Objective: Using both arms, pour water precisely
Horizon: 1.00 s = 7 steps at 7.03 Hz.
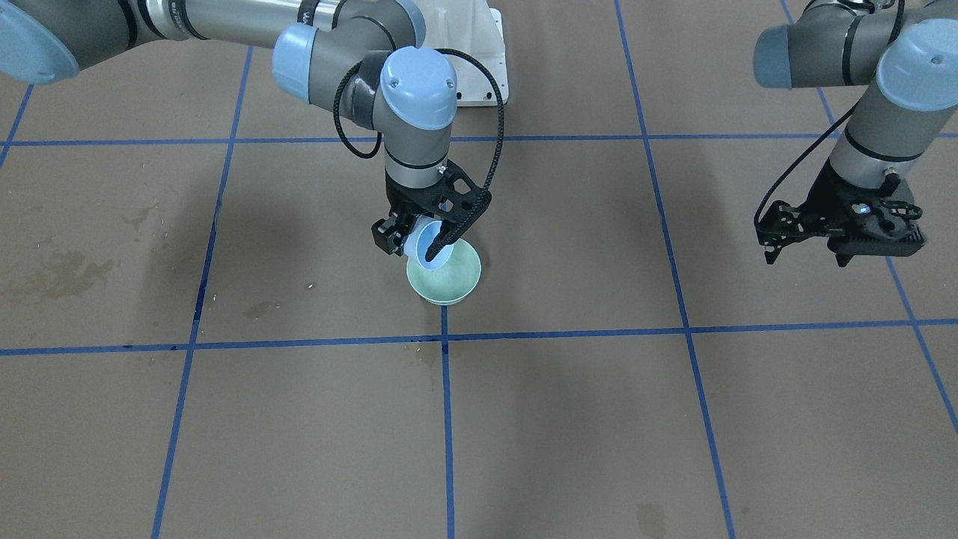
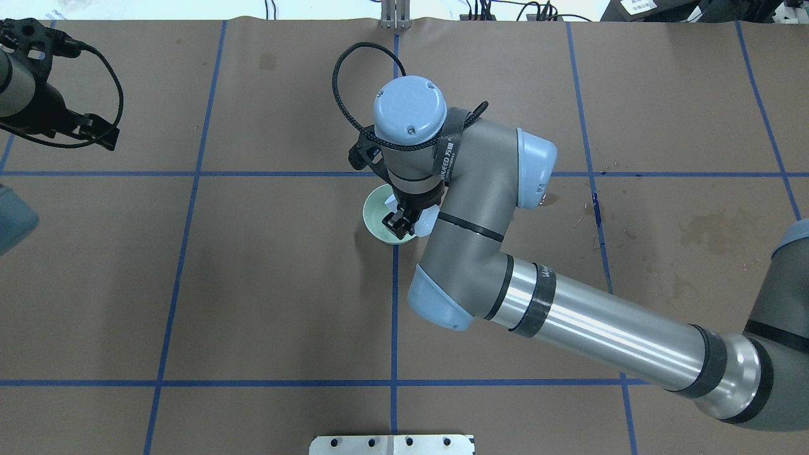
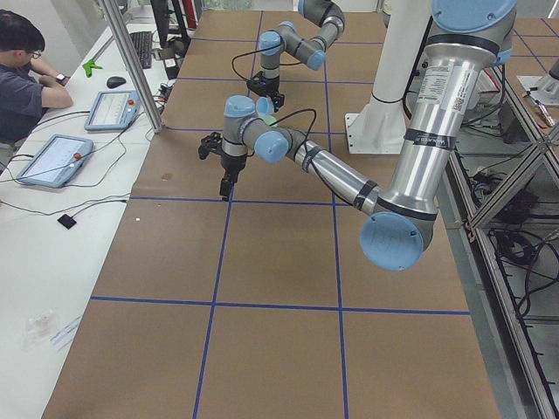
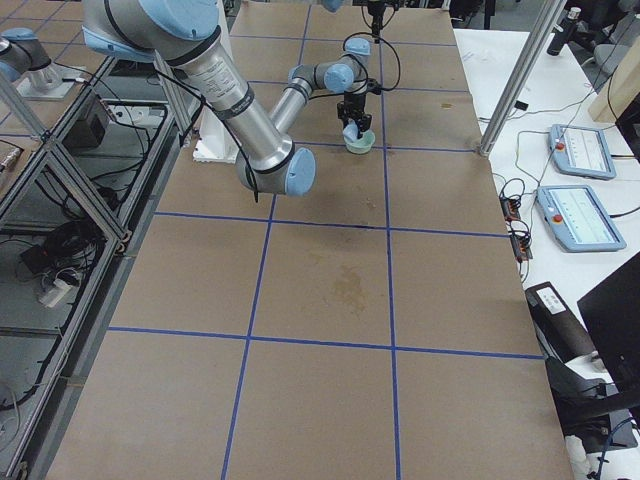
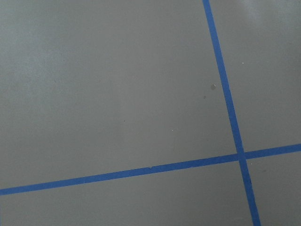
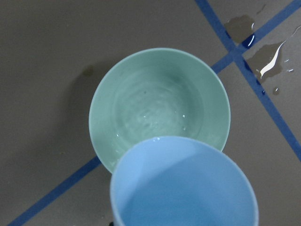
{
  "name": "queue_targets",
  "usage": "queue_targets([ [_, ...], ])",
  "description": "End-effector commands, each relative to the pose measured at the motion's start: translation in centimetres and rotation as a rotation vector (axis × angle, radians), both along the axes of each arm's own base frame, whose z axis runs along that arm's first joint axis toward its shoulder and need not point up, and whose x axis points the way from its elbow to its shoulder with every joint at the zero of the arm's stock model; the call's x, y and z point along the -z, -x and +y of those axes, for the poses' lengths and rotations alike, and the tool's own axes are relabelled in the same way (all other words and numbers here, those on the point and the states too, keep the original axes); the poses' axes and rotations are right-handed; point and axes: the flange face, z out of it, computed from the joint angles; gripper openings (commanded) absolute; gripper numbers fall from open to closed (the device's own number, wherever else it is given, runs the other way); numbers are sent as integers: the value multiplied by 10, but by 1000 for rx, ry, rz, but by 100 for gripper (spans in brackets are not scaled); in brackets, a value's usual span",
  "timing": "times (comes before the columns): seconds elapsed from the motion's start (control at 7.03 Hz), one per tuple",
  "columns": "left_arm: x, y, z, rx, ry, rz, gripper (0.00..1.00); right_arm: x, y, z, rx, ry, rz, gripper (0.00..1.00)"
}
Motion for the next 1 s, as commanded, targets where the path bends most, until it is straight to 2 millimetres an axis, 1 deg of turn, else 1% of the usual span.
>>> queue_targets([
  [0.0,0,-1,0,3,3,1,100,-34,-59,6,-147,-43,-227,0],
  [0.14,0,-1,0,7,5,2,100,-41,-99,6,-227,-71,-322,0],
  [0.28,2,-1,0,9,3,3,100,-52,-134,10,-329,-87,-385,0],
  [0.43,3,-1,0,8,3,4,100,-69,-164,12,-562,-72,-514,0],
  [0.57,2,-3,1,6,2,3,100,-115,-192,20,-618,-78,-609,0],
  [0.71,2,-3,1,6,2,3,100,-176,-230,27,-656,-86,-592,0],
  [0.85,4,-3,1,7,0,5,100,-228,-263,35,-759,-122,-546,0],
])
